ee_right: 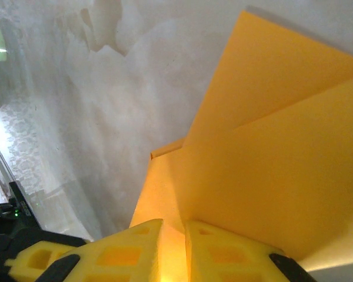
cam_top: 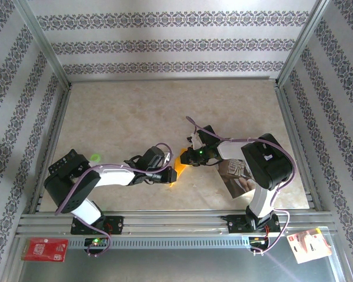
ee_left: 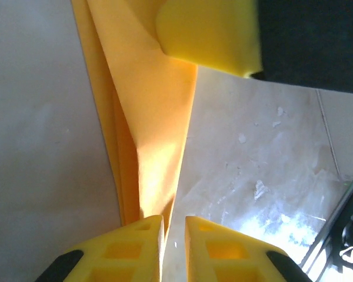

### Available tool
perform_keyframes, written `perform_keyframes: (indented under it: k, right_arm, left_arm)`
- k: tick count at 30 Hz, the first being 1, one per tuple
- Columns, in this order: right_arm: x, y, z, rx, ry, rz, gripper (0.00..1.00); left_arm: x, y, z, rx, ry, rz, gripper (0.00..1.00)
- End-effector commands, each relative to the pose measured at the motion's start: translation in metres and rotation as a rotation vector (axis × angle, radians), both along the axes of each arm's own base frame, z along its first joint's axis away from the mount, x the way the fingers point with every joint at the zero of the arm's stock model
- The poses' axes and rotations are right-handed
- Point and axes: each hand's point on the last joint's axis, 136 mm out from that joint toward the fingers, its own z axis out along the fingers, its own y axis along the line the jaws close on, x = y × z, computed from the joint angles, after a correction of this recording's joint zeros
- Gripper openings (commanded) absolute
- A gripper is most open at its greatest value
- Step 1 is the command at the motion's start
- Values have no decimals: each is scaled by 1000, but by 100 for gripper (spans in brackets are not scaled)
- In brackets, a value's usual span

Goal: Fold a paper plane with a square sheet of paper (pick it up from the middle)
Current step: Fold the wing for the fifth time at the center of the table.

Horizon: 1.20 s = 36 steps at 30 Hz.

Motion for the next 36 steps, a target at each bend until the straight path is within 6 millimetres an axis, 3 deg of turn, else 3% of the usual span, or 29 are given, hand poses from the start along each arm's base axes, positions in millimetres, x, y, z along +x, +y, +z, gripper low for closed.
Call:
perform_keyframes:
  k: [1,3,9,15,28,36]
  right_arm:
    - [-7,-17,-29,-92,45,-20,20]
    - [-7,-17,-30,-92,47,-22,20]
    - [-7,-17,-29,-91,45,-21,20]
    - [-7,-18,-29,-93,45,-23,20]
    - [-7,-18,-30,-94,49,-22,20]
    - [-8,-19,-32,-97,51,-21,20]
  left_arm:
    - [0,-1,17,-7,-24,-29,16]
    - [4,-9,28,-51,-41,-30,16]
    - [12,-26,35,-88,-46,-60,17]
    - [9,-39,26,-66,-19,-109,18]
    - [5,-18,-15,45,47,-83,17]
    - [-1,-7,-23,69,61,-78,17]
